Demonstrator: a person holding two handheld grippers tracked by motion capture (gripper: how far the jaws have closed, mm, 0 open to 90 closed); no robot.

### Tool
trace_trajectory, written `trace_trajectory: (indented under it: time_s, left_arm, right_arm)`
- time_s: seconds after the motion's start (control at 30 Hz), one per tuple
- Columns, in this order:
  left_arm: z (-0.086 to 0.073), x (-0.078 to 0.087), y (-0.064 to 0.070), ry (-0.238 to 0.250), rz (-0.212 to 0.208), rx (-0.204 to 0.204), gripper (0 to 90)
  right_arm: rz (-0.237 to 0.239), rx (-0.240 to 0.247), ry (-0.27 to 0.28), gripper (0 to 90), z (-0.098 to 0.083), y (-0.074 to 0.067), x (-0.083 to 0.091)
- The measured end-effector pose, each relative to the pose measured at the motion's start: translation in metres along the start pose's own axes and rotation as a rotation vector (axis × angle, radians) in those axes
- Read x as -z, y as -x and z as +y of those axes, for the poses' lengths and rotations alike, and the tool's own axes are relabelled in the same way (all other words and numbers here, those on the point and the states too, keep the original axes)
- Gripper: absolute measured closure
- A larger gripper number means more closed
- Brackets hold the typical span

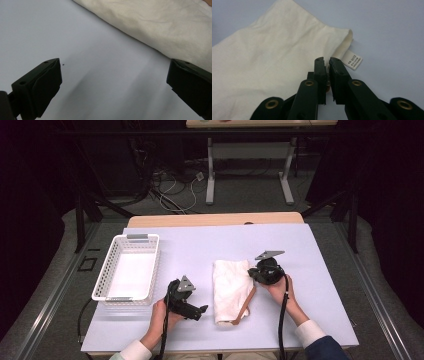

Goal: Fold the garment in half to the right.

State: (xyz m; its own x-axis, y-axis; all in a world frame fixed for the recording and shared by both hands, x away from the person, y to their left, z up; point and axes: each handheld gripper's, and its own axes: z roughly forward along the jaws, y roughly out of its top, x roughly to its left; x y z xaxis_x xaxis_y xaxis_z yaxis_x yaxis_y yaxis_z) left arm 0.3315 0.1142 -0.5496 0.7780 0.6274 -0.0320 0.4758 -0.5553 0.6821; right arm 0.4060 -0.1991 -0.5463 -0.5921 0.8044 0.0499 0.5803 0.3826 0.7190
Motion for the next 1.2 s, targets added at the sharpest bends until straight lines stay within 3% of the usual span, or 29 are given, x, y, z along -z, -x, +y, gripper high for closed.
trace_trajectory:
  time_s: [0.2,0.33,0.53,0.57,0.77,1.2]
  left_arm:
    - [0.000,0.001,-0.001,0.004,0.006,-0.007,0.1]
    - [0.000,0.002,0.000,0.010,0.015,-0.004,0.1]
    - [0.000,0.004,0.002,0.017,0.014,-0.018,0.1]
    - [-0.001,0.005,0.002,0.020,0.015,-0.018,0.1]
    - [-0.002,0.006,0.004,0.047,0.008,-0.023,0.1]
    - [-0.003,0.012,0.015,0.071,0.000,-0.048,0.0]
  right_arm:
    - [-0.006,0.007,-0.020,79.2,0.000,0.001,-0.002]
    - [-0.008,0.035,-0.014,61.8,0.000,0.002,0.005]
    - [0.044,0.059,0.027,44.2,-0.002,0.003,0.026]
    - [0.069,0.063,0.036,33.7,-0.002,0.003,0.032]
    - [0.117,0.064,0.073,18.7,-0.005,0.005,0.045]
    - [0.170,0.069,0.086,5.0,-0.012,0.012,0.049]
